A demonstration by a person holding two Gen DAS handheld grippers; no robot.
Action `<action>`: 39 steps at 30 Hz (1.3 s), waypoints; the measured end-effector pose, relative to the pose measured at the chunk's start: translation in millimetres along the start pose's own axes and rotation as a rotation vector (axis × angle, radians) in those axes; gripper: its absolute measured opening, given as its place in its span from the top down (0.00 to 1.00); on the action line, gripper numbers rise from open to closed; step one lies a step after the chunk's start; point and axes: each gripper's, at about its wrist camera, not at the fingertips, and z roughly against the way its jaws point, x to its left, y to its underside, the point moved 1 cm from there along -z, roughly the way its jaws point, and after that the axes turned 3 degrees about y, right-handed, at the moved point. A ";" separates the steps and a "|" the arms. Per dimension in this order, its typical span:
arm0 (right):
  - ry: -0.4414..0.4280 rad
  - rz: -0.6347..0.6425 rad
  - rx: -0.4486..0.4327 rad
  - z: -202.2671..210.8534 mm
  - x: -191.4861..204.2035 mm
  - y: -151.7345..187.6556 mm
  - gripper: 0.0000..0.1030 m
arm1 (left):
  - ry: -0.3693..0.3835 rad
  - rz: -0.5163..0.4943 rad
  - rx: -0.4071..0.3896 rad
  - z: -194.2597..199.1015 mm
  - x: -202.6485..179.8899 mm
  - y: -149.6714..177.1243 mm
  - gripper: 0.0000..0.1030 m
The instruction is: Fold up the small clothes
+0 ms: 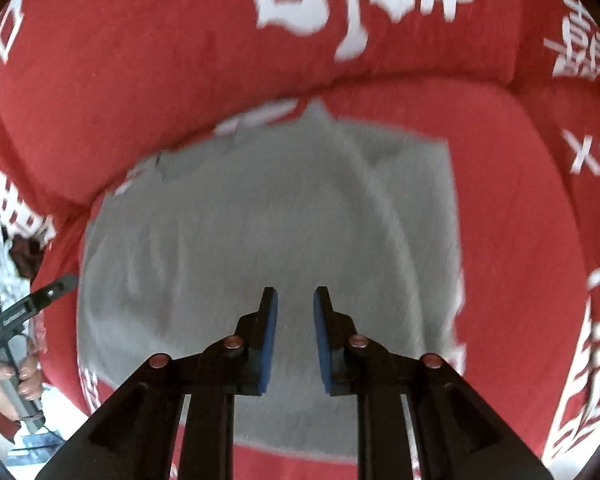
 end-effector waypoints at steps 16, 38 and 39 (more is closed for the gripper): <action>-0.013 -0.164 0.002 20.4 -48.8 44.5 0.87 | -0.017 0.329 0.113 22.5 81.3 92.7 0.28; -0.583 -0.357 0.227 -64.8 115.7 87.8 0.93 | 0.141 0.444 -0.030 37.8 76.2 100.2 0.85; -0.572 -0.330 0.224 -59.8 117.0 87.2 0.93 | 0.139 0.434 -0.028 36.6 72.9 100.6 0.85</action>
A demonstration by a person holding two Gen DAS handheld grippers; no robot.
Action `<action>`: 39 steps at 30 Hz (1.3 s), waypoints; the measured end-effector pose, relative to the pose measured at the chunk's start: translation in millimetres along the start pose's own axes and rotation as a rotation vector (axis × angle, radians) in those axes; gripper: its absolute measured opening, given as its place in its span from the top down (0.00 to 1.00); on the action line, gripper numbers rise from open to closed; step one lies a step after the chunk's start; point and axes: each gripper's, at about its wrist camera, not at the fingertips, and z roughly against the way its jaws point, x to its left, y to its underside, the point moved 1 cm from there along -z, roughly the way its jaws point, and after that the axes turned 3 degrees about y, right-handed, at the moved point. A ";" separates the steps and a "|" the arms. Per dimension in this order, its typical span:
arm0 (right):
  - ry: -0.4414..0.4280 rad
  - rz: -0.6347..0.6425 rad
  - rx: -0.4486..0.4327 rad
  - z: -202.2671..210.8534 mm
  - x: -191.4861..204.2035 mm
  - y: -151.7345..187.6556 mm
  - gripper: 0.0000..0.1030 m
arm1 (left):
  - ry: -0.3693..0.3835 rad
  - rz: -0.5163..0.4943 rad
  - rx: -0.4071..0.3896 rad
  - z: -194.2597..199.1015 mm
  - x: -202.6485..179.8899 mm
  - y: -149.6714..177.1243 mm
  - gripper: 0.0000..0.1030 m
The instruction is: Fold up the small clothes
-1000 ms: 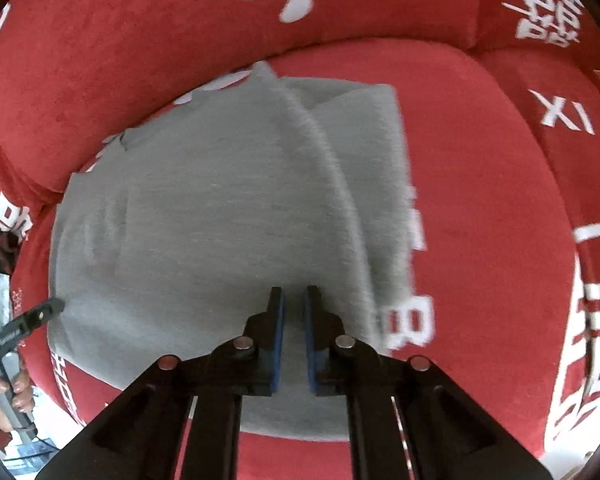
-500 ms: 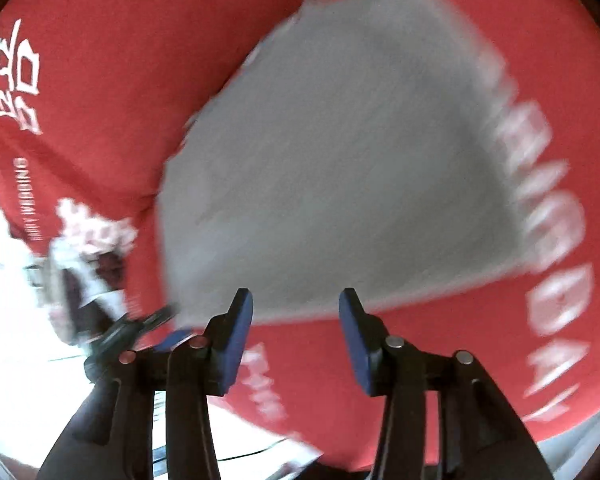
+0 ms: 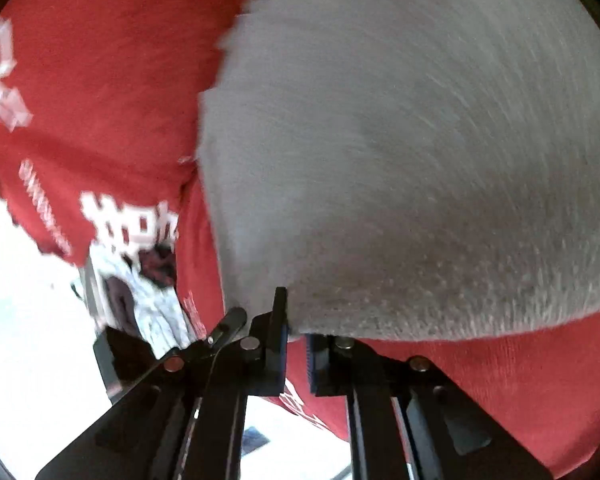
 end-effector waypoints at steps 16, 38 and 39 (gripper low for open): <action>0.266 0.177 0.050 49.1 -8.9 18.8 0.89 | -0.171 -0.174 0.010 7.9 1.1 -3.7 0.85; 0.737 0.104 -0.281 177.0 -106.2 -47.6 1.00 | -0.217 -0.344 0.072 -41.9 -55.5 -1.4 0.85; 0.744 0.096 -0.280 176.5 -104.1 -47.3 1.00 | -0.221 -0.339 0.075 -40.1 -55.1 -3.2 0.85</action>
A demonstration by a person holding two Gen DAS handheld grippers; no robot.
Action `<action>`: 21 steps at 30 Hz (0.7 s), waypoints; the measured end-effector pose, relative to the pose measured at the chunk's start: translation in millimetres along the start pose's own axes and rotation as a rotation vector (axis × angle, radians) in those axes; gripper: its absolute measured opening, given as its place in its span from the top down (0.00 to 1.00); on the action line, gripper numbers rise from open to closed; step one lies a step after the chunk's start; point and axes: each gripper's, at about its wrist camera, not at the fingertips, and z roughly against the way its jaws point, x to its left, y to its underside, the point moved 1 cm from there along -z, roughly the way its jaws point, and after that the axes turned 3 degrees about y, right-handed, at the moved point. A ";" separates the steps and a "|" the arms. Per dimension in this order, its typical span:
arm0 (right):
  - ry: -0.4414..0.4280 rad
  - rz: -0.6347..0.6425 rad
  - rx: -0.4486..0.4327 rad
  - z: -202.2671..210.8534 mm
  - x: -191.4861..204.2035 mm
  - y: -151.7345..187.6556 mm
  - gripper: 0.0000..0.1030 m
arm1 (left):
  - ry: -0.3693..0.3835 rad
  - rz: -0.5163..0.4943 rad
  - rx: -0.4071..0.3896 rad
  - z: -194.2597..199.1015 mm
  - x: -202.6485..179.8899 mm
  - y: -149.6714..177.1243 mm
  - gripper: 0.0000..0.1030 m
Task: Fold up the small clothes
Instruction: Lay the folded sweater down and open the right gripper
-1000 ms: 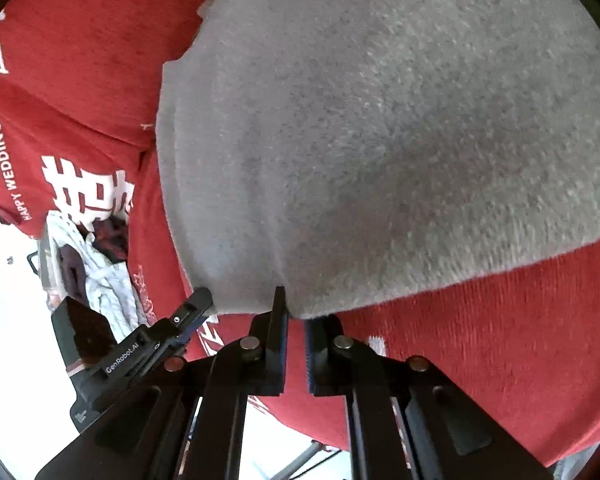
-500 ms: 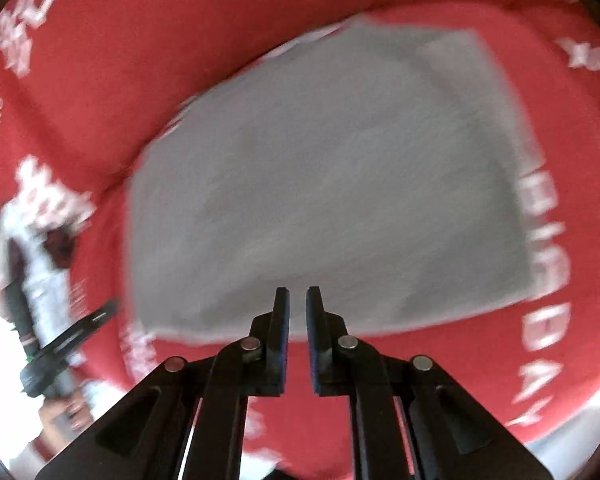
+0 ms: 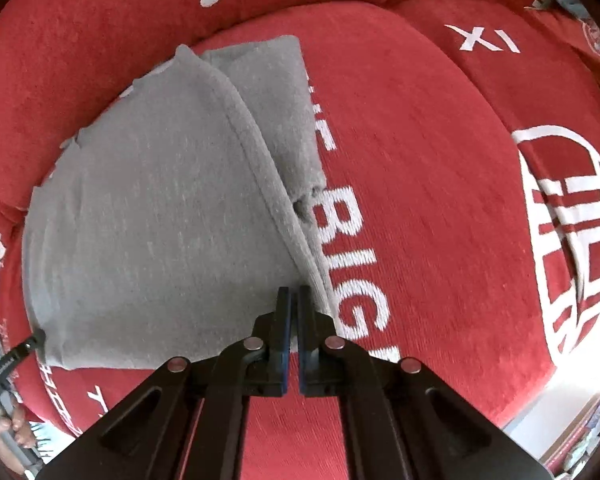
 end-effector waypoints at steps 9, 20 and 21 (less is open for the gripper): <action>-0.058 0.005 0.018 18.2 35.8 15.6 0.95 | -0.022 -0.033 0.016 7.9 -7.0 -5.5 0.85; -0.182 0.111 0.103 10.9 108.6 42.3 0.95 | -0.010 -0.022 0.027 12.0 4.6 -4.9 0.01; -0.190 0.124 0.107 10.6 116.4 44.8 0.95 | -0.022 -0.015 -0.007 17.6 6.0 -4.5 0.00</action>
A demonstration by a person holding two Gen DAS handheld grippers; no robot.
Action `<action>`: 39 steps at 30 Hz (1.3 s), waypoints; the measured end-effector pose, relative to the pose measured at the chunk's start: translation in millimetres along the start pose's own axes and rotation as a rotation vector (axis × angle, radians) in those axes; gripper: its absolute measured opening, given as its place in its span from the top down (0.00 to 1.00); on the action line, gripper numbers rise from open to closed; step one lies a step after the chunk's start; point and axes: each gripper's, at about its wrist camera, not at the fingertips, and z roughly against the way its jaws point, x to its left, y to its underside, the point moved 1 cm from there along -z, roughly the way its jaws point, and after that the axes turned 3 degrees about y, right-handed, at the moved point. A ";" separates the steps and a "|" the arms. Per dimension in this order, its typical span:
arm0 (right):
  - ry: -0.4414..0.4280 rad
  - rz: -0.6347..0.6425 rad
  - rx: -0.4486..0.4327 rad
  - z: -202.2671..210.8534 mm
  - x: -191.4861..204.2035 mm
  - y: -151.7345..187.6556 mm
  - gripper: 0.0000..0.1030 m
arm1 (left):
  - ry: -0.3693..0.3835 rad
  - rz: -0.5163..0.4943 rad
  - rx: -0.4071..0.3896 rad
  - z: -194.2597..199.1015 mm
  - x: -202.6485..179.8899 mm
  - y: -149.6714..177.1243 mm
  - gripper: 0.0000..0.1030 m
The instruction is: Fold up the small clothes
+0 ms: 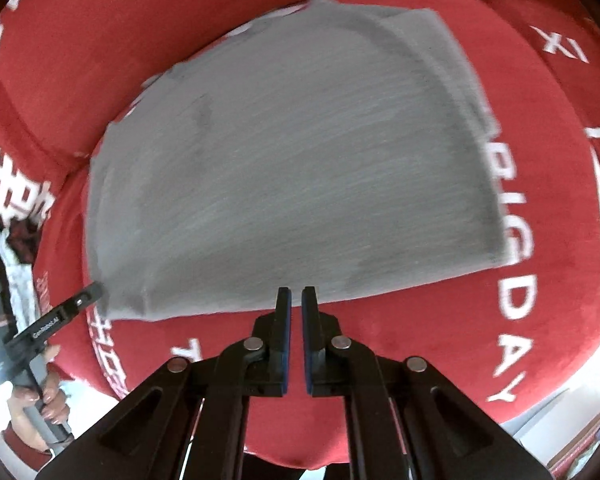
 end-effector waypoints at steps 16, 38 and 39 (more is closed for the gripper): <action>-0.117 -0.018 0.091 -26.5 58.4 19.0 0.47 | -0.045 0.015 0.022 -1.6 32.2 -8.6 0.00; -0.460 -0.280 0.125 -78.1 75.8 40.7 0.44 | 0.066 0.014 0.152 -28.6 65.6 -30.4 0.00; -0.469 -0.284 0.123 -79.0 76.0 40.7 0.44 | 0.087 0.024 0.155 -28.9 66.8 -30.8 0.00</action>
